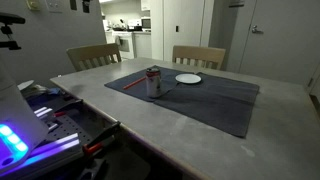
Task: Put the straw in the can
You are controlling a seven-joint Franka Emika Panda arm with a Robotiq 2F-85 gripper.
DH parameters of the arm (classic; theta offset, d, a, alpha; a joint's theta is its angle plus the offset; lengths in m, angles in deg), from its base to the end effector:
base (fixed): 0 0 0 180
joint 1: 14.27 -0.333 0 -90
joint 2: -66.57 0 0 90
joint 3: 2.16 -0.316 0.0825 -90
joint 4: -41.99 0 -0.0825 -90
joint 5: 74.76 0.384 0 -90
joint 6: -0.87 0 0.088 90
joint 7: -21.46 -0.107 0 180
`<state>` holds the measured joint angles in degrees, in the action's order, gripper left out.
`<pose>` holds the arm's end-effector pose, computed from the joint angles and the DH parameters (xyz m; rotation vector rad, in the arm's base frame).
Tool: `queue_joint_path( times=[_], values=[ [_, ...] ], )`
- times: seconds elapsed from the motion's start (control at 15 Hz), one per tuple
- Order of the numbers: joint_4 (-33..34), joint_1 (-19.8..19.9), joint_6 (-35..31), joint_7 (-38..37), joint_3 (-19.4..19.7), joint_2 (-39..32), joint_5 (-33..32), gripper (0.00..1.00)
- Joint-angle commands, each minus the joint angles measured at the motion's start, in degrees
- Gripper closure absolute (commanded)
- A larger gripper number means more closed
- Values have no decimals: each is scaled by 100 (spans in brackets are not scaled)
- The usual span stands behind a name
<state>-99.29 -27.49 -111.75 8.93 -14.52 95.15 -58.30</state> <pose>0.3497 0.1919 0.4667 -2.9853 -0.1340 0.0838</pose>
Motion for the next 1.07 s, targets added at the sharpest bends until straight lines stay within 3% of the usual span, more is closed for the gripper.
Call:
queue_joint_path(
  times=[0.0,0.4,0.87,1.0],
  values=[
    [9,32,16,12,-25,2,11,0],
    [379,106,-16,485,62,-597,-323,0],
    [1594,219,-371,1873,422,-2404,-726,0],
    [1890,316,-479,1861,460,-2899,-904,0]
  ],
)
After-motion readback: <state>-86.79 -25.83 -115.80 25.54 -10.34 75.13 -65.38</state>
